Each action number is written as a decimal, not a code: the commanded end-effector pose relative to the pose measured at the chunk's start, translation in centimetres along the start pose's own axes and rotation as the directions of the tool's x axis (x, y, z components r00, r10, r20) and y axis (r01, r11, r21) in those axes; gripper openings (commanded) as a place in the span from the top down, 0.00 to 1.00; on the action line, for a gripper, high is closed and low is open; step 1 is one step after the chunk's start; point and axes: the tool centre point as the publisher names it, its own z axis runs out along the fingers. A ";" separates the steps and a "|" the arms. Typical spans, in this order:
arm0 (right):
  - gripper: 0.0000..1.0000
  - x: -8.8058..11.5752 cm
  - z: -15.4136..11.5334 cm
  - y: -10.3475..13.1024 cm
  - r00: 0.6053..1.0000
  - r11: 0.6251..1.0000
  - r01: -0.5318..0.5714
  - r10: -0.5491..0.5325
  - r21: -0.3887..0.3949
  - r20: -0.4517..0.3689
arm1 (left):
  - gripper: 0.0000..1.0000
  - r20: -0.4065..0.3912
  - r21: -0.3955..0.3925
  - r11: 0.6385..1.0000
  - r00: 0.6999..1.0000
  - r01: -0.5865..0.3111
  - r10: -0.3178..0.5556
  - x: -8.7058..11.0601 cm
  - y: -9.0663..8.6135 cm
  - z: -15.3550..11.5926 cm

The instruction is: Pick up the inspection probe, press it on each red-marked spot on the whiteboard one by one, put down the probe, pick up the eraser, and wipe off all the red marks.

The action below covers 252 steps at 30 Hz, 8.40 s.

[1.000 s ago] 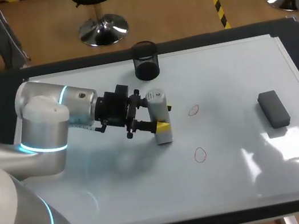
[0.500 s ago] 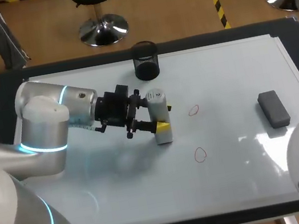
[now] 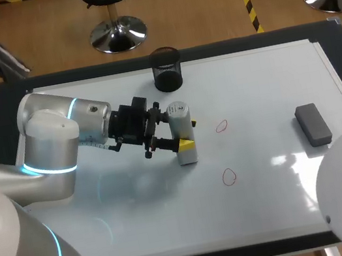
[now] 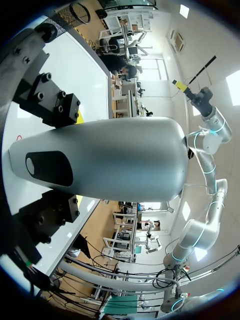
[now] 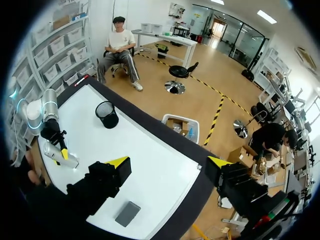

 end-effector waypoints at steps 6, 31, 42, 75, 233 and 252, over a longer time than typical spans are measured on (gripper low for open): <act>0.00 0.0 -0.3 0.3 1.000 0.977 0.000 0.000 0.211 0.000 | 1.00 0.001 0.005 1.000 1.000 -0.001 0.001 0.1 0.9 0.2; 0.00 -0.1 -0.8 -3.6 0.991 0.961 -0.116 0.129 0.250 -0.037 | 1.00 0.001 0.005 1.000 1.000 -0.001 0.001 0.1 0.9 0.2; 0.00 1.1 -1.5 -6.9 0.974 0.900 -0.207 0.224 0.384 0.000 | 1.00 0.001 0.005 1.000 1.000 -0.001 0.001 0.1 0.9 0.2; 0.00 6.8 -2.6 -17.6 0.881 0.802 -0.469 0.453 0.371 0.135 | 1.00 0.001 0.005 1.000 1.000 -0.001 0.001 0.1 0.9 0.2; 1.00 14.3 12.0 -29.0 0.888 0.732 -0.449 0.427 0.513 0.169 | 1.00 0.001 0.005 1.000 1.000 -0.001 0.001 0.1 0.9 0.2; 1.00 14.3 12.0 -29.0 0.888 0.732 -0.449 0.427 0.513 0.169 | 1.00 0.001 0.005 1.000 1.000 -0.001 0.001 0.1 0.9 0.2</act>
